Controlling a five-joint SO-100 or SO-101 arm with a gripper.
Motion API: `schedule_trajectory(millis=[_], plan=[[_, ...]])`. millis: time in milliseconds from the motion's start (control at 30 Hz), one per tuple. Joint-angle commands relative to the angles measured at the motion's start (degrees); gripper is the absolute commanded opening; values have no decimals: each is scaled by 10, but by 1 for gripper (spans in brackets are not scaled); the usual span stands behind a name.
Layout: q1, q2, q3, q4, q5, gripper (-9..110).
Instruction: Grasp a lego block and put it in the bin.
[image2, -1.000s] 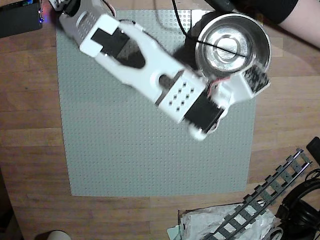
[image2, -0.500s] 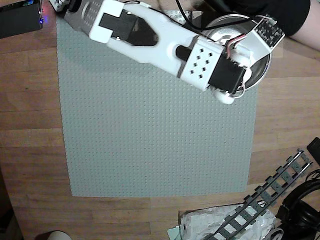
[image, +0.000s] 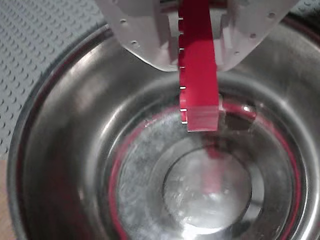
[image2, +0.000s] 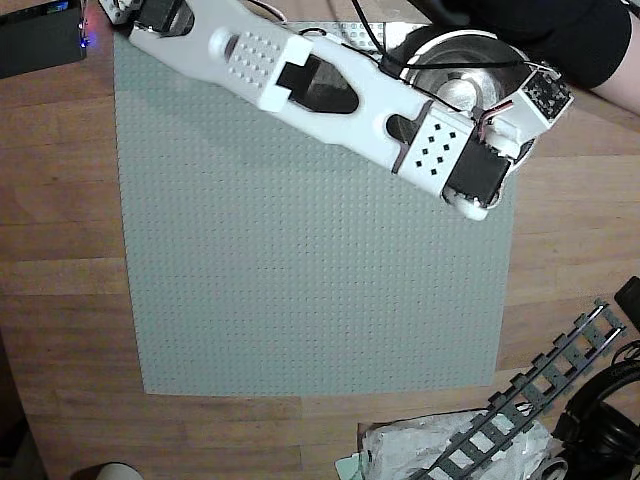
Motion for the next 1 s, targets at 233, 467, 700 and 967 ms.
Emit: schedule_trajectory(millis=[233, 467, 700, 967], plan=[[-4, -59, -54, 0, 4, 0], [-25, -72, -69, 4, 4, 0], [-32, -68, -85, 25, -4, 11], [-23, -42, -101, 27, -8, 18]])
